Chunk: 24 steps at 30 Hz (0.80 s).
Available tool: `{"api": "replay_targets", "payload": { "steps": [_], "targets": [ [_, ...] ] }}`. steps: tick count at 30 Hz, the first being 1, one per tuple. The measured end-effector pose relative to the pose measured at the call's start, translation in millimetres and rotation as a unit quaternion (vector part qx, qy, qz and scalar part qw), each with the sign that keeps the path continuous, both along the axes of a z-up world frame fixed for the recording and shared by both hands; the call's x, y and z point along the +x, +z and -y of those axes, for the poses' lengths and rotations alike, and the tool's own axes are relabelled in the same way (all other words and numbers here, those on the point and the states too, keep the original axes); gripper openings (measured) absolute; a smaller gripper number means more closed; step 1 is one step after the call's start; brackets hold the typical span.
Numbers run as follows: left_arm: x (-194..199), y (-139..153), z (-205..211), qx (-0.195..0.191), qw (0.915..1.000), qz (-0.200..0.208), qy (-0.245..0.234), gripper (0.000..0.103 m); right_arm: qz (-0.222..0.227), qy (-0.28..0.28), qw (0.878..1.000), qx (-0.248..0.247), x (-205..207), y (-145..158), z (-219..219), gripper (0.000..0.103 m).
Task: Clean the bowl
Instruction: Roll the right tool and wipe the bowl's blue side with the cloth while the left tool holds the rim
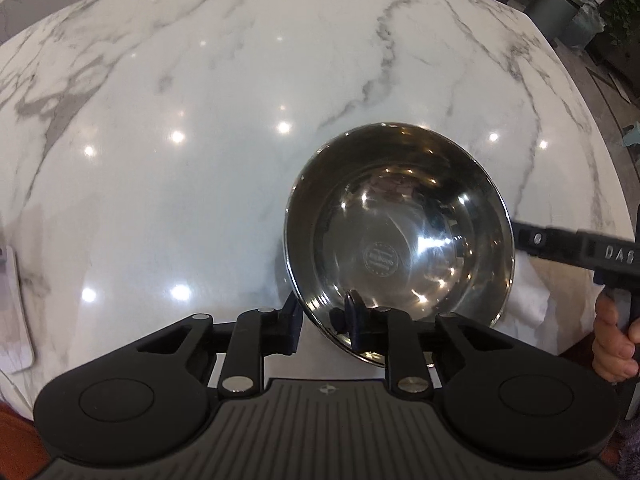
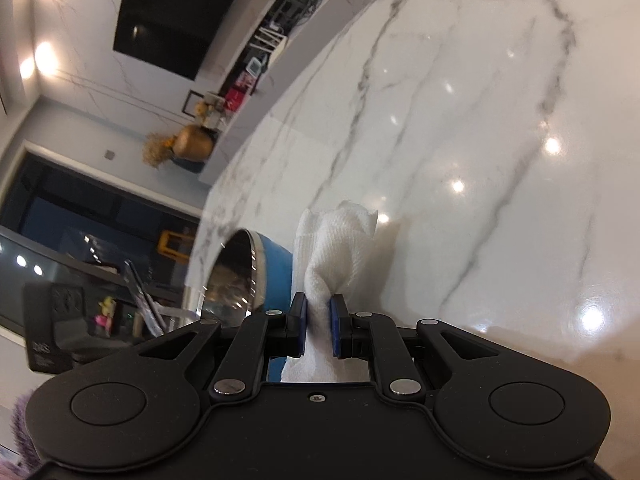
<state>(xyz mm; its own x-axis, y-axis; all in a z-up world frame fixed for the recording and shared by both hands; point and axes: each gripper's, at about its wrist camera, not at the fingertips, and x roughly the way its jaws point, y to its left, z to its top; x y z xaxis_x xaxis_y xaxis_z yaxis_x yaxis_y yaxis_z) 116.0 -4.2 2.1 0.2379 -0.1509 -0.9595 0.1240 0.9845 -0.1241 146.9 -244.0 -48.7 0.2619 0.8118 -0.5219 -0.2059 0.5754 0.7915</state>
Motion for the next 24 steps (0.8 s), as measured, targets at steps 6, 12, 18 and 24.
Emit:
{"api": "replay_targets", "payload": {
  "steps": [6,12,18,24],
  "targets": [
    [7.1,-2.6,-0.6,0.006,1.0000,0.006,0.003,0.018,0.007,0.023,0.999,-0.027,-2.6,-2.3,-9.3,0.011],
    [7.2,-3.2,-0.6,0.005,0.9999,0.012,-0.001,0.018,0.013,0.016,1.000,-0.021,-3.2,-0.2,-4.7,0.011],
    [11.0,-0.3,2.3,0.018,0.9995,0.023,-0.012,0.016,0.023,-0.014,0.999,0.024,-3.2,8.2,11.2,0.011],
    [17.6,3.0,5.8,0.037,0.9985,0.035,-0.021,0.015,0.038,-0.031,0.996,0.069,-4.2,16.7,21.1,0.011]
  ]
}}
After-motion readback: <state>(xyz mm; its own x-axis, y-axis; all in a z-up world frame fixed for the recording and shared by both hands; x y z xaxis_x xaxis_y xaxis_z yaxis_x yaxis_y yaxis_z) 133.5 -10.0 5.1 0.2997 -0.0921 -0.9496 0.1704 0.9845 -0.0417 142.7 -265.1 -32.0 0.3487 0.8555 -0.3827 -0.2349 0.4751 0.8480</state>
